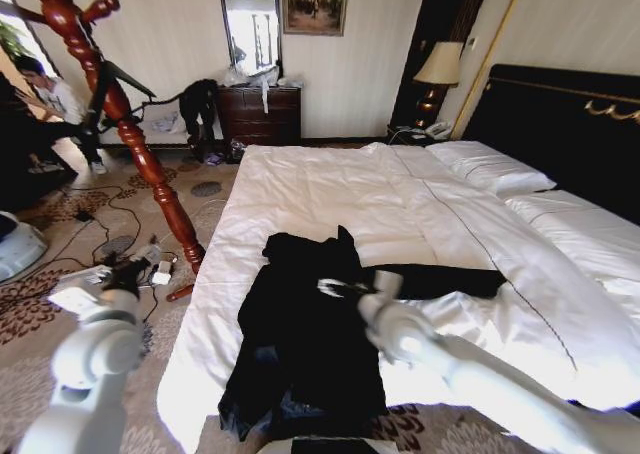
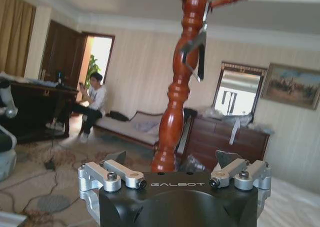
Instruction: Pick up the clothes from the bed and hang them on the clothes hanger.
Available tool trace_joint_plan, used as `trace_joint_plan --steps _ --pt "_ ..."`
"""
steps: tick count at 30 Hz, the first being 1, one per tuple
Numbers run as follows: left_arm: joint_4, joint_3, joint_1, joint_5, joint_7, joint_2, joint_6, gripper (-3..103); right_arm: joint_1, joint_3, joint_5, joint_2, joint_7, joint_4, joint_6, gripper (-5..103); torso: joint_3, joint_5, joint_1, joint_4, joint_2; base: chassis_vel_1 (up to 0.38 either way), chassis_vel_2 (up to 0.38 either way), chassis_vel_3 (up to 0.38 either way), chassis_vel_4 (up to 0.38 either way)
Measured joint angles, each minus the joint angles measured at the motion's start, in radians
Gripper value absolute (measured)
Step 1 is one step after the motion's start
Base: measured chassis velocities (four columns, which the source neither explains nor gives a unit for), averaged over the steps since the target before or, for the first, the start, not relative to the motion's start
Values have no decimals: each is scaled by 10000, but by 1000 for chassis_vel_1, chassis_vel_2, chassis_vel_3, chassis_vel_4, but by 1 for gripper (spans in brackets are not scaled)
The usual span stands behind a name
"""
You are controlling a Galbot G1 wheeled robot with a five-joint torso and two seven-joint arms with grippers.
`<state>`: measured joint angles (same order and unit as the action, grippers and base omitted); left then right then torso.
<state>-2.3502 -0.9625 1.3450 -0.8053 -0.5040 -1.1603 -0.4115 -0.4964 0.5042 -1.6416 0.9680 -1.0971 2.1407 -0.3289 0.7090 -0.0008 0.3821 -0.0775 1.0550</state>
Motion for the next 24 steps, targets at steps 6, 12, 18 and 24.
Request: trace_joint_plan --steps 6,12,18,24 --pt "-763 -574 293 -168 -24 -198 -147 100 533 815 -1729 2477 -3042 -745 -1419 100 -1 2 0 2 0 0 0 0 0" --pt "-1250 -766 575 -163 -190 -299 -594 100 343 1102 -1673 3327 -3220 -1701 -1746 100 -1 6 -2 -9 0 0 0 0 0" --pt "-1283 -775 687 -101 -358 -337 -765 100 245 1198 -1607 3801 -3150 -1959 -1759 100 -3 6 -4 -4 1 0 0 0 0" --pt "-1301 -576 707 12 -447 -418 -827 100 146 1499 -711 4050 -2654 -2500 -1716 100 -2 6 -4 -5 1 0 0 0 0"
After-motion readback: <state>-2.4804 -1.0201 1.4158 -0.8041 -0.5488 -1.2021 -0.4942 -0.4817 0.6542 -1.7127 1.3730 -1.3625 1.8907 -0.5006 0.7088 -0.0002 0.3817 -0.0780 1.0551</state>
